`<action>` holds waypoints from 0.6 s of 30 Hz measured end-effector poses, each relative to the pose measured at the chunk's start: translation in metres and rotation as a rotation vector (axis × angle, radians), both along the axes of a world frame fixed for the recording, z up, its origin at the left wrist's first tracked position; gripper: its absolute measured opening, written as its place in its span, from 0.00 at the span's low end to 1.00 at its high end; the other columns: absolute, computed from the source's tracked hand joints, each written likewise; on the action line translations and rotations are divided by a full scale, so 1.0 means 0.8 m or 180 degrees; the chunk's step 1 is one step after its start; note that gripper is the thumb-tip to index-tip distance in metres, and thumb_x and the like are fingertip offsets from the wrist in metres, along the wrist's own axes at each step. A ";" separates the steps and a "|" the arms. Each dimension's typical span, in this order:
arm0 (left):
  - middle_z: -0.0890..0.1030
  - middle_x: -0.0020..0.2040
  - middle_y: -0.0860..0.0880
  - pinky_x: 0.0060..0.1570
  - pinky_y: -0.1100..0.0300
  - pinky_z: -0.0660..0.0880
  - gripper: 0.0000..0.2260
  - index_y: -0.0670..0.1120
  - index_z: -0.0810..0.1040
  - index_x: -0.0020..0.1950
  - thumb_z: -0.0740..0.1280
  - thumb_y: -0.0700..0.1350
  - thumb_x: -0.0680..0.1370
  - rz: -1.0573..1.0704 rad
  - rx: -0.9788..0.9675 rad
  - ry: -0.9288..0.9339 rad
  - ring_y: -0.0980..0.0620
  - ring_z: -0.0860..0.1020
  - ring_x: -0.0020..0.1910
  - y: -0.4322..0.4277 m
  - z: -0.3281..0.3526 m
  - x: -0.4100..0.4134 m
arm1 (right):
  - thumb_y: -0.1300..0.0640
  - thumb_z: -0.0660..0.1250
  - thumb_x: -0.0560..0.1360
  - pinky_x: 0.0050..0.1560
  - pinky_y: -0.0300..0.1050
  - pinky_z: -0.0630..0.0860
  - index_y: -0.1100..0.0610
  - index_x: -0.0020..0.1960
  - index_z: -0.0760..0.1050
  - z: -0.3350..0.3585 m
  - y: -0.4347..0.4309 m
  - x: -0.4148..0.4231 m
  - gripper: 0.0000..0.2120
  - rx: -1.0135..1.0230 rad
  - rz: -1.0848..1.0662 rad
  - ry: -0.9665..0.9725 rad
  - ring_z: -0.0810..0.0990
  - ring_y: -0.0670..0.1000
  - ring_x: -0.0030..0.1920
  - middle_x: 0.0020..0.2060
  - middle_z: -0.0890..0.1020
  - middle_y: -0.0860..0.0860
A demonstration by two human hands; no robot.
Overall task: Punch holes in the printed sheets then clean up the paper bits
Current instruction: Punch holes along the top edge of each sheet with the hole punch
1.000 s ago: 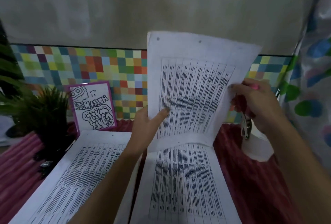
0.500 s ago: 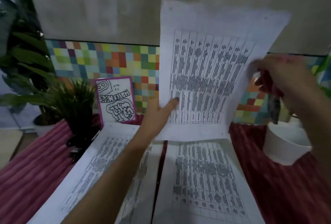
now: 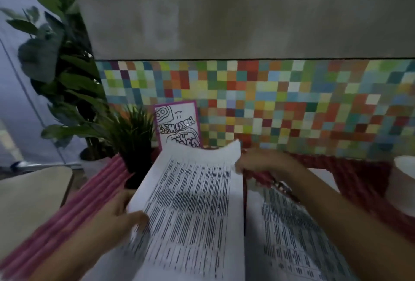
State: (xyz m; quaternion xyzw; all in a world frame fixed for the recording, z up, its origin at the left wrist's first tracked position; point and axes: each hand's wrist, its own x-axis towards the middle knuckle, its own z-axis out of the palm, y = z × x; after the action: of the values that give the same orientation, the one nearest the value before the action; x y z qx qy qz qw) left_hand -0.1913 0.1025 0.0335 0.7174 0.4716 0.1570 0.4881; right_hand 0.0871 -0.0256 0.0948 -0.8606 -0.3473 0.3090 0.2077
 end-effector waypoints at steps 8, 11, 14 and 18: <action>0.76 0.61 0.52 0.57 0.55 0.74 0.31 0.53 0.69 0.67 0.76 0.41 0.67 -0.0421 0.0533 0.0599 0.52 0.77 0.56 0.003 -0.043 -0.024 | 0.64 0.58 0.77 0.27 0.35 0.64 0.56 0.33 0.63 -0.057 0.026 -0.023 0.15 -0.0256 0.0188 -0.0314 0.68 0.48 0.28 0.30 0.68 0.52; 0.76 0.56 0.55 0.56 0.56 0.74 0.20 0.59 0.71 0.59 0.72 0.42 0.73 -0.0547 0.1087 0.0802 0.53 0.76 0.56 0.003 -0.044 -0.023 | 0.61 0.58 0.78 0.31 0.39 0.65 0.57 0.35 0.64 -0.066 0.026 -0.020 0.13 -0.0379 0.0308 -0.0635 0.70 0.53 0.34 0.33 0.69 0.51; 0.74 0.37 0.53 0.32 0.66 0.69 0.06 0.52 0.74 0.41 0.65 0.44 0.77 -0.0656 0.1622 0.0767 0.59 0.73 0.33 0.001 -0.041 -0.016 | 0.57 0.61 0.76 0.36 0.41 0.69 0.56 0.38 0.67 -0.069 0.021 -0.016 0.09 -0.0140 -0.0003 -0.0713 0.73 0.51 0.34 0.36 0.73 0.51; 0.69 0.33 0.53 0.24 0.66 0.58 0.08 0.50 0.75 0.38 0.65 0.43 0.77 -0.0666 0.1728 0.0981 0.59 0.66 0.27 -0.003 -0.036 -0.008 | 0.56 0.63 0.74 0.38 0.42 0.72 0.56 0.38 0.68 -0.067 0.013 -0.010 0.08 0.0045 -0.0239 -0.0792 0.77 0.55 0.38 0.37 0.76 0.52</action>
State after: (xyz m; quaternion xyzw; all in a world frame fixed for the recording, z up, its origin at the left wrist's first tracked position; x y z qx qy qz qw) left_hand -0.1978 0.1003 0.0046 0.8812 0.4046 0.1156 0.2155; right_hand 0.0790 -0.0151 0.0410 -0.9033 -0.3401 0.1894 0.1805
